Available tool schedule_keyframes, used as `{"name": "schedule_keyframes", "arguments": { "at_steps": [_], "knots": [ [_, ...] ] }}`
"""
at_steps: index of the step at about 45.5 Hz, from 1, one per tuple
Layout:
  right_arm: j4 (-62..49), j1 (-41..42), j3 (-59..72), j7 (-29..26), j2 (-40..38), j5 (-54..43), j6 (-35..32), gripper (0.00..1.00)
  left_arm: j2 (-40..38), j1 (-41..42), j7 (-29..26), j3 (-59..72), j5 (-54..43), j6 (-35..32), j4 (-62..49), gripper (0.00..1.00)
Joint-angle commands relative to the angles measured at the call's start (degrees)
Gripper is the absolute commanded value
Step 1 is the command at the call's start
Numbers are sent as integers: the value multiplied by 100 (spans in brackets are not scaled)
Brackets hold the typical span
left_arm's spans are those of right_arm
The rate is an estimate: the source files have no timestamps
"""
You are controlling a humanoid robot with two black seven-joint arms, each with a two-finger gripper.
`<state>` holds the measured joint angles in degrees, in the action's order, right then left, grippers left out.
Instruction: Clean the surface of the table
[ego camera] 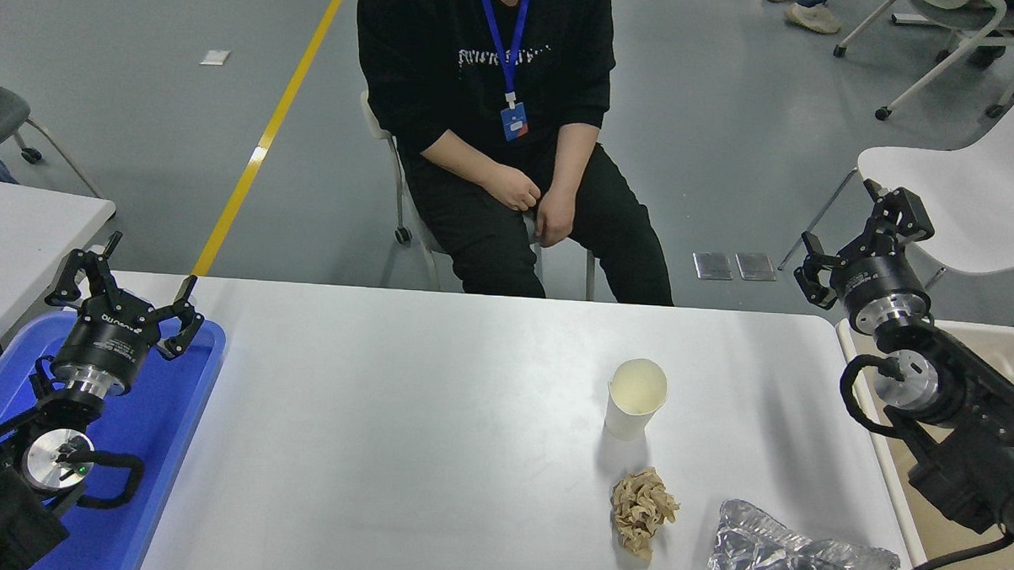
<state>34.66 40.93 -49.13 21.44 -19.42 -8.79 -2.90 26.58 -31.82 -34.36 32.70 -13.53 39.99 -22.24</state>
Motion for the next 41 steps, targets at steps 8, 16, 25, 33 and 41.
{"name": "schedule_keyframes", "arguments": {
  "at_steps": [8,16,25,33,41],
  "knots": [
    [-3,-15,0,0,8,0,9,99,-3,0,0,-9,8,0,0,100],
    [-3,-6,-9,0,0,0,9,99,-3,0,0,-1,0,0,0,100],
    [-12,2,-35,0,0,0,0,99,-3,0,0,-1,8,0,0,100],
    [-12,11,-79,0,0,0,-18,99,5,0,0,-9,0,0,0,100],
    [-135,169,-88,0,-211,0,9,99,5,0,0,-9,8,0,0,100]
  ]
}}
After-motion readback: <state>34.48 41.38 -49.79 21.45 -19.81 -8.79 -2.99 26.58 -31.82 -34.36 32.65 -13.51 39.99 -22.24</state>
